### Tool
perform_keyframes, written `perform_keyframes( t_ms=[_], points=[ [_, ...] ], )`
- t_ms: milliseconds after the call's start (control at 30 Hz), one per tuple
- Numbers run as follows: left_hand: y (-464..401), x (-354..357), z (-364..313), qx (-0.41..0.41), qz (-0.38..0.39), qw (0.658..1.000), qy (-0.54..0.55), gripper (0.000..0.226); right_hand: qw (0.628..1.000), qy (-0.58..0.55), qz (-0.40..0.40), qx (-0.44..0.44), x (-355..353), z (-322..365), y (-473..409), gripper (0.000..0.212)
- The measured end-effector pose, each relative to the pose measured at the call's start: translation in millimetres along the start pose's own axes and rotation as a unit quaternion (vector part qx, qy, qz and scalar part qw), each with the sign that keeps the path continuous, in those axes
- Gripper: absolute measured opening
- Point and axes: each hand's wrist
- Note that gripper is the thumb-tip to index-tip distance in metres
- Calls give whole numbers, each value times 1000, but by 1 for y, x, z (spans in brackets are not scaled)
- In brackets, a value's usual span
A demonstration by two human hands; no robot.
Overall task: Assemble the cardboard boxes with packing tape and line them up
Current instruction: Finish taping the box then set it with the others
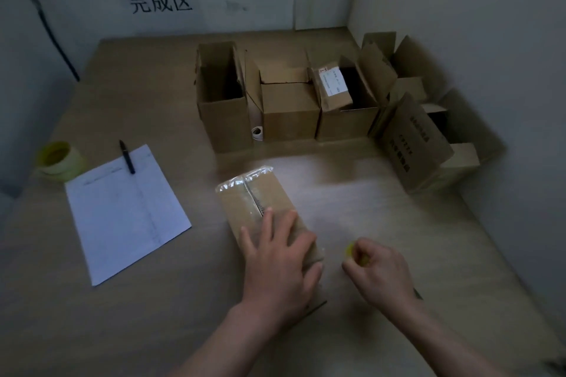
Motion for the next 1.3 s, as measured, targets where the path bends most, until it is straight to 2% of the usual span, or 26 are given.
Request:
perform_keyframes(
  t_ms=[167,367,600,700,800,867,967,1033,1133,1200,1300],
  points=[
    [2,7,2,-7,-52,999,6,36,998,-19,27,-52,-6,-12,1,27],
    [2,8,-2,-25,-59,998,30,42,993,-27,76,-82,-19,-24,-5,27],
    [4,4,-3,-37,-36,998,36,48,984,2,70,-164,-28,-28,1,25],
    [0,-1,-14,-83,-18,995,49,45,978,20,76,-192,-23,-29,13,27],
    [-5,-2,-33,-143,-35,987,59,33,977,29,58,-204,-13,-33,27,38],
    [-8,-1,-42,-174,-48,981,65,29,977,37,74,-195,-8,-35,36,42],
    [-9,4,-50,-194,-55,978,46,25,976,40,123,-173,-2,-34,47,31],
    [-11,6,-52,-188,-65,980,20,25,976,28,122,-178,5,-32,51,29],
    [-11,10,-50,-174,-47,983,-13,25,982,29,147,-118,9,-28,53,36],
    [-10,12,-47,-155,-51,986,-24,27,981,24,157,-110,13,-27,55,33],
    [-12,3,-40,-120,-28,992,-14,41,983,6,173,-69,20,-29,62,25]
  ],
)
Point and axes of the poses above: each hand's wrist, its own y-axis away from the middle knuckle, its own x-axis out of the palm, z = x × y, and after that the axes turned 11 degrees about -x, right-handed
